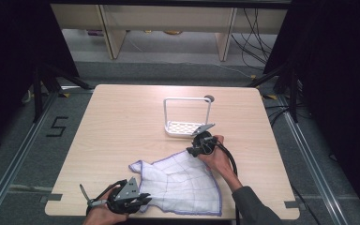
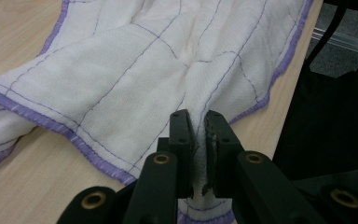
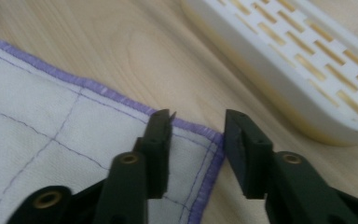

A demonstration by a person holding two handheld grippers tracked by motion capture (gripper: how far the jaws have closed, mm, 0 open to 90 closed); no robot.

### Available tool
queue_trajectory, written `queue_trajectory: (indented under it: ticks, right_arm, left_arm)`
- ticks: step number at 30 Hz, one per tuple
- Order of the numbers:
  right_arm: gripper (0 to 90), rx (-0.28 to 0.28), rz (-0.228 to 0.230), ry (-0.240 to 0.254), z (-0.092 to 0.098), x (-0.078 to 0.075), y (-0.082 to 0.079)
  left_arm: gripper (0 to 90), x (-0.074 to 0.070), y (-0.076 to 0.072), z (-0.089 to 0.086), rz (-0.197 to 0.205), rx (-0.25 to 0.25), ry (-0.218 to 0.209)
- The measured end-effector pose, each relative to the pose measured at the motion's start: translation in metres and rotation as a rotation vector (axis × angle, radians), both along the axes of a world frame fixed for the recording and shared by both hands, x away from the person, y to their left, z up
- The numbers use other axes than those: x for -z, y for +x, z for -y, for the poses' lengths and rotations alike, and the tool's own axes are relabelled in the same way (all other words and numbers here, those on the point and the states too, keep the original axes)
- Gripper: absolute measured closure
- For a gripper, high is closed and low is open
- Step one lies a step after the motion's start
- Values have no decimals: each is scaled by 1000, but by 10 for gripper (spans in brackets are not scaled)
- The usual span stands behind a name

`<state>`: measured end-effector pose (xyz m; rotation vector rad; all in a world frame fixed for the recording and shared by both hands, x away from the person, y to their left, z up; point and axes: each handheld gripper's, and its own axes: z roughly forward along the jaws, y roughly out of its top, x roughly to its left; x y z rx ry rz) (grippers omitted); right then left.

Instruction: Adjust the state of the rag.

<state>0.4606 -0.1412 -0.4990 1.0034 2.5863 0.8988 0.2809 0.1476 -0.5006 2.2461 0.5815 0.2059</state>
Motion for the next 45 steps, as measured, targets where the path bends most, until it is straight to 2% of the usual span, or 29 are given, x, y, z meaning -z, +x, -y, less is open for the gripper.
queue_trajectory:
  ticks: [1, 2, 4, 7, 10, 11, 12, 14, 17, 19, 21, 22, 23, 24, 25, 26, 27, 28, 29, 30, 31, 32, 34, 36, 37, 38, 43, 44, 45]
  right_arm:
    - [778, -13, -12, -16, 1, -1, 0]
    - [863, -3, 6, 2, 1, 1, -1]
    - [899, -33, -6, 12, 7, -3, -2]
    - [900, -9, 3, 3, 13, -9, -6]
    - [900, 36, 31, 30, 30, -24, -13]
    - [900, 65, 14, 31, 37, -30, -15]
    - [900, 86, 37, 43, 46, -34, -17]
    - [900, 91, 55, 61, 64, -37, -15]
    - [900, 111, 68, 63, 70, -32, -13]
    - [900, 97, 40, 36, 70, -24, -9]
    - [900, 99, 54, 36, 68, -21, -8]
    - [898, 108, 42, 32, 65, -18, -5]
    - [898, 108, 42, 32, 65, -18, -5]
    - [880, 110, 43, 21, 64, -17, -3]
    - [860, 107, 45, 14, 66, -18, -2]
    - [806, 129, 16, 16, 66, -19, -3]
    - [752, 153, 17, 28, 65, -19, -3]
    - [719, 150, 9, 16, 67, -20, -3]
    - [686, 170, 24, 32, 67, -19, -3]
    - [686, 170, 24, 32, 67, -19, -3]
    - [673, 169, 3, 25, 70, -22, -3]
    - [629, 181, 6, 35, 72, -22, -3]
    - [616, 184, -3, 39, 72, -22, -3]
    - [585, 190, 10, 32, 72, -18, -2]
    - [585, 190, 10, 32, 72, -18, -2]
    - [571, 188, -16, 16, 72, -19, -2]
    - [558, 188, -7, 3, 73, -11, 2]
    - [554, 191, -33, -1, 73, -12, 2]
    - [550, 193, -12, 4, 72, -9, 3]
  left_arm:
    - [821, 0, 0, 0, 3, 2, 2]
    - [822, -1, 0, 0, 6, 1, 6]
    - [824, -1, 0, -1, 2, 8, 2]
    - [826, -4, 1, -4, 31, 32, 39]
    - [829, -3, -1, -2, 22, 14, -6]
    - [829, -3, -2, -2, 10, 4, -6]
    - [830, -4, 0, -2, 24, 31, 12]
    - [830, -2, 0, 1, 16, 12, -6]
    - [827, -1, 1, 2, 10, 22, 2]
    - [733, -3, 4, 1, -19, -13, -36]
    - [687, -5, 6, 0, -30, -32, -56]
    - [650, -11, 13, -6, -11, -64, -86]
    - [617, -11, 13, -6, -11, -64, -86]
    - [600, -17, 22, -10, -14, -116, -121]
    - [593, -20, 28, -13, -6, -127, -116]
    - [574, -22, 34, -14, 4, -152, -126]
    - [555, -24, 42, -16, 16, -175, -115]
    - [541, -24, 42, -16, 16, -175, -115]
    - [534, -26, 59, -20, 33, -204, -83]
    - [523, -26, 59, -20, 33, -204, -83]
    - [523, -26, 68, -21, 33, -231, -81]
    - [501, -24, 86, -22, 36, -275, -60]
    - [493, -22, 94, -22, 36, -290, -48]
    - [464, -17, 115, -17, 34, -305, 9]
    - [458, -17, 115, -17, 34, -305, 9]
    - [451, -13, 125, -13, 25, -316, 33]
    - [447, -7, 138, -8, 20, -323, 69]
    - [447, -6, 142, -5, 19, -323, 81]
    - [445, -6, 143, -4, 18, -323, 84]
